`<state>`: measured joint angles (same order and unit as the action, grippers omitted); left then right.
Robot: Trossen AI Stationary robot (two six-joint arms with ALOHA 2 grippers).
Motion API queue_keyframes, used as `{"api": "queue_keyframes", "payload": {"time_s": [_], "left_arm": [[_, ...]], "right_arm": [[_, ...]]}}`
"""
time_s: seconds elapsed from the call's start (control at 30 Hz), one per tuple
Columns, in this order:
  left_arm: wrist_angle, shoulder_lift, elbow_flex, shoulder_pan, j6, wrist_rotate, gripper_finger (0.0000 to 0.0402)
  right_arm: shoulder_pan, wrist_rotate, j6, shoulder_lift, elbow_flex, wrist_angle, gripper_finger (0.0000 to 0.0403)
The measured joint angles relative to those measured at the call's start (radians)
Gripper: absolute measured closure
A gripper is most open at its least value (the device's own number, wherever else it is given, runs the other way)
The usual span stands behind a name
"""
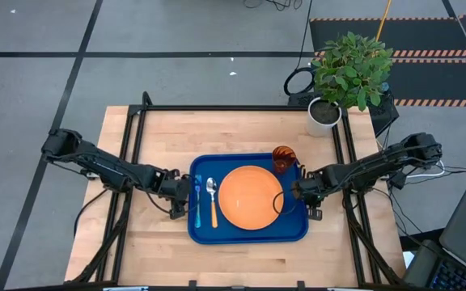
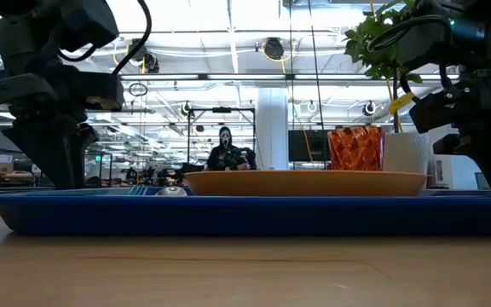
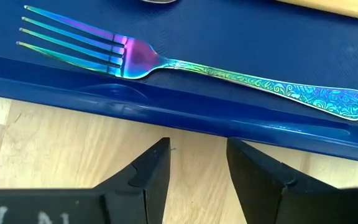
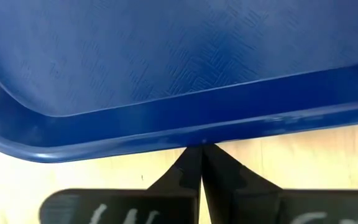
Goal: Pick and place plate/cup/fork/spoon on tray
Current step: Adjust the blue tray
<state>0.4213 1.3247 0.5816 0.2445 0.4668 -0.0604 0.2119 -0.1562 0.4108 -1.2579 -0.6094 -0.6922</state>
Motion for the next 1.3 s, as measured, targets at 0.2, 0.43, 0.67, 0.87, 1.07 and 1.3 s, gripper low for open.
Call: {"api": "queue_keyframes", "payload": {"time_s": [0.2, 0.43, 0.67, 0.87, 1.07, 1.3], "left_arm": [[0.008, -0.001, 0.0, 0.0, -0.021, -0.005, 0.0241], [0.009, -0.001, 0.0, 0.0, -0.046, -0.023, 0.0241], [0.021, -0.002, 0.0, 0.0, -0.065, -0.038, 0.0241], [0.077, 0.0, 0.0, -0.001, -0.073, -0.049, 0.0241], [0.092, 0.0, -0.001, -0.001, -0.091, -0.052, 0.0241], [0.102, 0.0, -0.001, -0.001, -0.09, -0.054, 0.0241]], "right_arm": [[0.0, 0.0, -0.003, 0.0, 0.001, 0.023, 0.0401], [0.0, 0.0, -0.003, 0.0, 0.001, 0.029, 0.0401], [0.0, 0.025, -0.012, 0.0, 0.001, 0.035, 0.0401], [0.0, 0.033, -0.019, 0.0, 0.001, 0.09, 0.0401], [0.0, 0.028, -0.034, 0.0, 0.001, 0.12, 0.0401], [0.0, 0.056, -0.041, 0.0, 0.001, 0.124, 0.0401]]}}
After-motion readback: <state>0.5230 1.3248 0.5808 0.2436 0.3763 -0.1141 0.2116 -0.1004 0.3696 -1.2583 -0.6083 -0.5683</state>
